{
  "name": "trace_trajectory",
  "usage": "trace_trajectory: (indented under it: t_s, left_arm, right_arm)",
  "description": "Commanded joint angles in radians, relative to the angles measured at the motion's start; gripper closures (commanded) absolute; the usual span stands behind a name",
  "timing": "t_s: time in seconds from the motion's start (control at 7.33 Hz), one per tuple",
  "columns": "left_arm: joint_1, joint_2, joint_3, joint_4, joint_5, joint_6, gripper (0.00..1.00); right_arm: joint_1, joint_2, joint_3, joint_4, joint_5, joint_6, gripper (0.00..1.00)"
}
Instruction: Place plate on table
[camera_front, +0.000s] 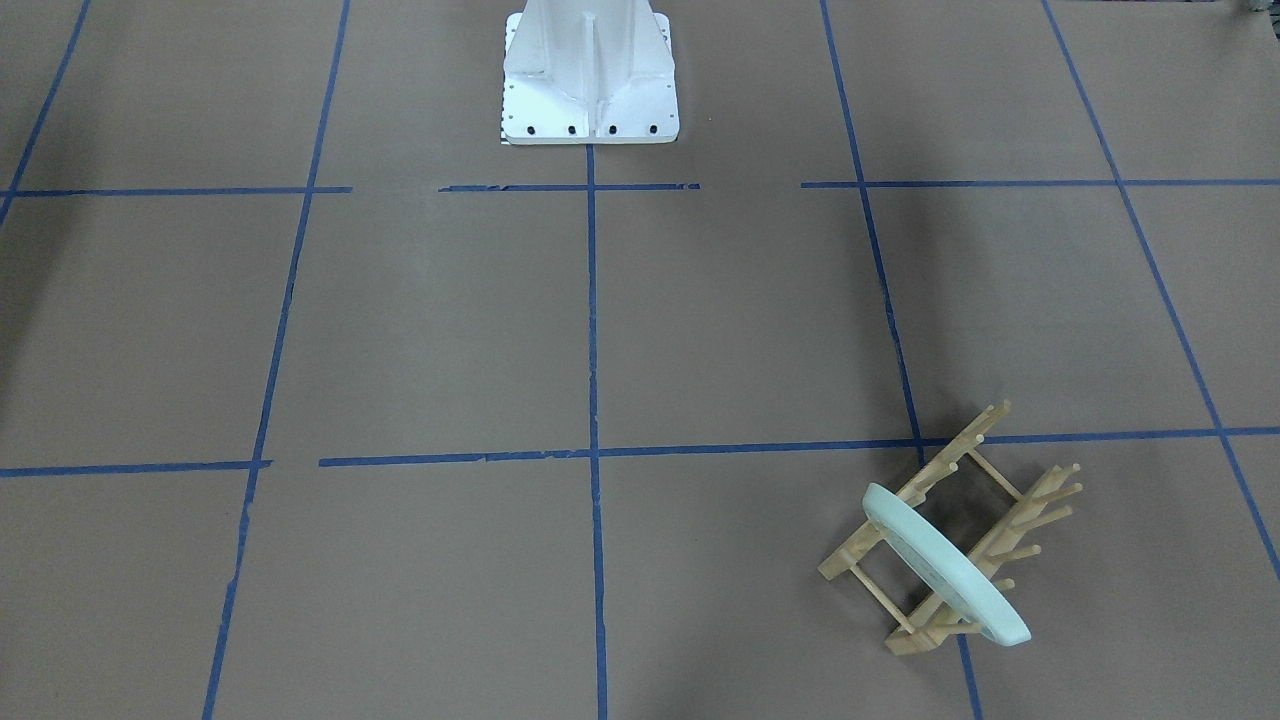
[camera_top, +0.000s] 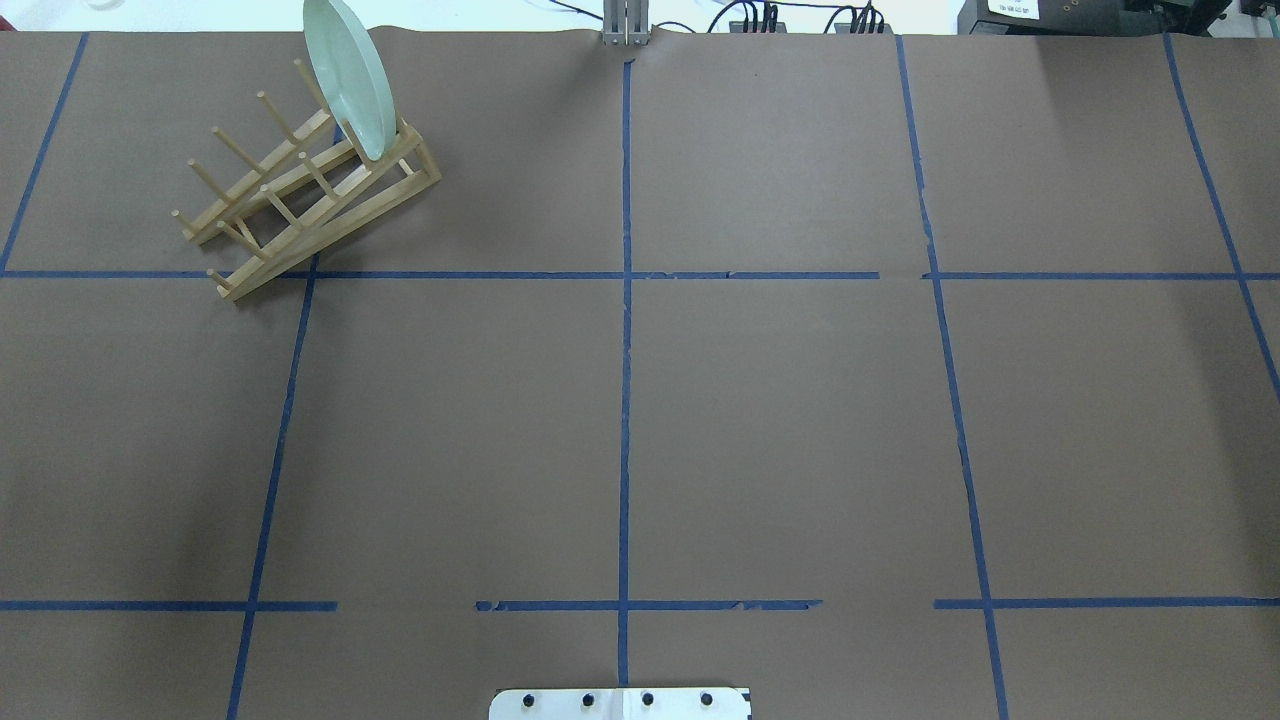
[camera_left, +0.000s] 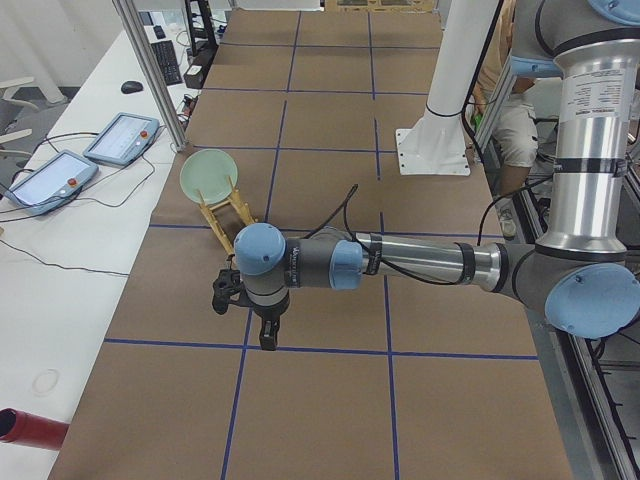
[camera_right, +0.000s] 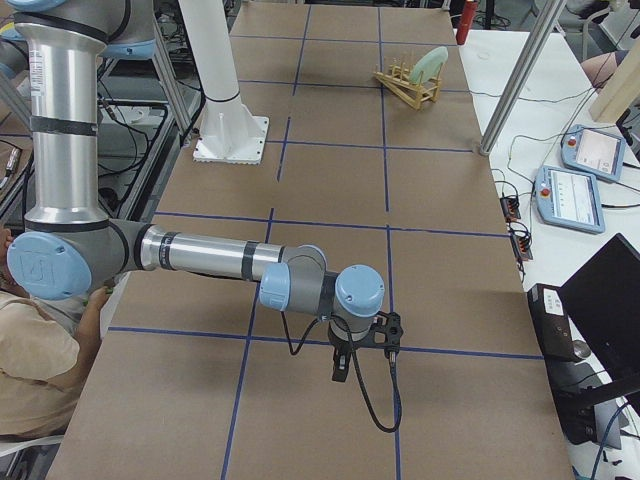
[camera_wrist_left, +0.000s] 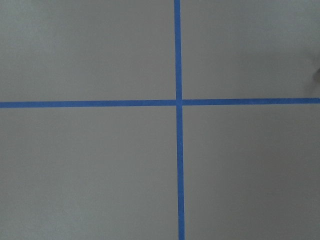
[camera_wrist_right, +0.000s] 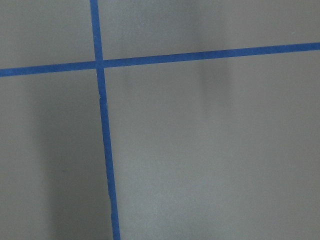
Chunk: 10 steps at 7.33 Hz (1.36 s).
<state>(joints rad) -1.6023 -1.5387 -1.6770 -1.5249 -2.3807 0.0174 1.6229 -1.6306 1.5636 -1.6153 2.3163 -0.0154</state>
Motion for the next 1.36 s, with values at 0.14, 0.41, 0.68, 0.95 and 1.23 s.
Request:
trace_trajectory:
  t_s: [0.14, 0.41, 0.68, 0.95, 1.23]
  left_arm:
    - [0.002, 0.009, 0.009, -0.006, -0.002, -0.002, 0.00]
    - [0.002, 0.012, 0.005, -0.007, 0.009, -0.002, 0.00]
    - [-0.001, 0.038, -0.001, -0.017, -0.005, -0.010, 0.00]
    - [0.010, 0.013, -0.023, -0.180, -0.078, -0.156, 0.00]
    - [0.065, -0.058, -0.004, -0.407, -0.110, -0.611, 0.00]
  right_arm:
    - [0.000, 0.000, -0.001, 0.000, 0.000, 0.000, 0.00]
    - [0.000, 0.000, -0.001, 0.000, 0.000, 0.000, 0.00]
    - [0.000, 0.001, -0.001, 0.000, 0.000, 0.000, 0.00]
    - [0.000, 0.000, 0.001, 0.000, 0.000, 0.000, 0.00]
    - [0.000, 0.000, -0.001, 0.000, 0.000, 0.000, 0.00]
